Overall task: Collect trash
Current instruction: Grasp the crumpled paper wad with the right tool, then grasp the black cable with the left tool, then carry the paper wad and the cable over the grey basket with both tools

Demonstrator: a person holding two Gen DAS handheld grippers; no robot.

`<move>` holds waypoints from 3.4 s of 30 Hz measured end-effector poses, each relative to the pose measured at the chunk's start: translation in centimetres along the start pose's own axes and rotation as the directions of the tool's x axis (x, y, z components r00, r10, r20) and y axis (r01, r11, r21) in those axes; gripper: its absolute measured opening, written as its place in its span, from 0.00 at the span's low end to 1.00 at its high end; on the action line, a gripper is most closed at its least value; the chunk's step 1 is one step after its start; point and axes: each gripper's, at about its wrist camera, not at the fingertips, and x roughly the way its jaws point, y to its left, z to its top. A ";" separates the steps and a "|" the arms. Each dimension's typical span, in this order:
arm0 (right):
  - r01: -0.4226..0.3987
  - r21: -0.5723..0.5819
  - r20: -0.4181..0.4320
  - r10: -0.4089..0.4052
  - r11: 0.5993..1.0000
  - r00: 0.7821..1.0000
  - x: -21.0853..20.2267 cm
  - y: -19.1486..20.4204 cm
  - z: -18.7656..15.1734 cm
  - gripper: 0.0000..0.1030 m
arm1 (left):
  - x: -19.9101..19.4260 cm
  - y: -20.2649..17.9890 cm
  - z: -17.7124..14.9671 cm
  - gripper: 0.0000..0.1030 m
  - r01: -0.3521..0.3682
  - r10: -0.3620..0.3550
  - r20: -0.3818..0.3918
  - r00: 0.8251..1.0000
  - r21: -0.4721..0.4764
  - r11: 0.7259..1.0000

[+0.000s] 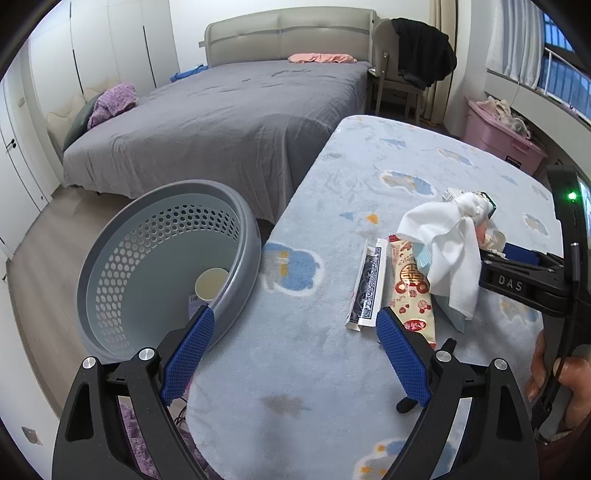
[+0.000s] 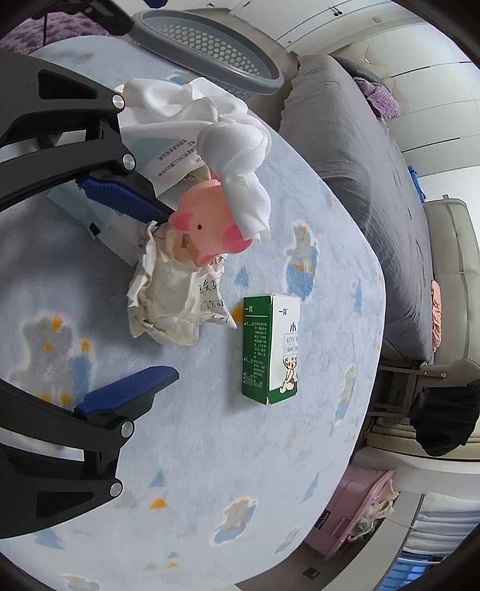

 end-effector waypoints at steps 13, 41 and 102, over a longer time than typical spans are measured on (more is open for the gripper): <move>-0.017 0.036 0.034 0.016 0.999 0.999 -3.2 -0.7 -1.4 0.50 | -0.2 -1.1 -0.8 0.85 0.043 -0.043 -0.015 0.999 0.020 0.999; -0.003 0.196 0.078 -0.013 0.981 0.997 -11.2 -4.0 -10.9 0.50 | 1.5 -6.9 -4.9 0.83 0.164 -0.152 -0.082 0.985 0.169 0.972; -0.301 -0.197 0.037 0.313 0.933 0.949 -3.5 22.5 4.9 0.50 | 2.9 16.4 4.9 0.12 -0.038 0.038 -0.002 0.999 -0.082 0.996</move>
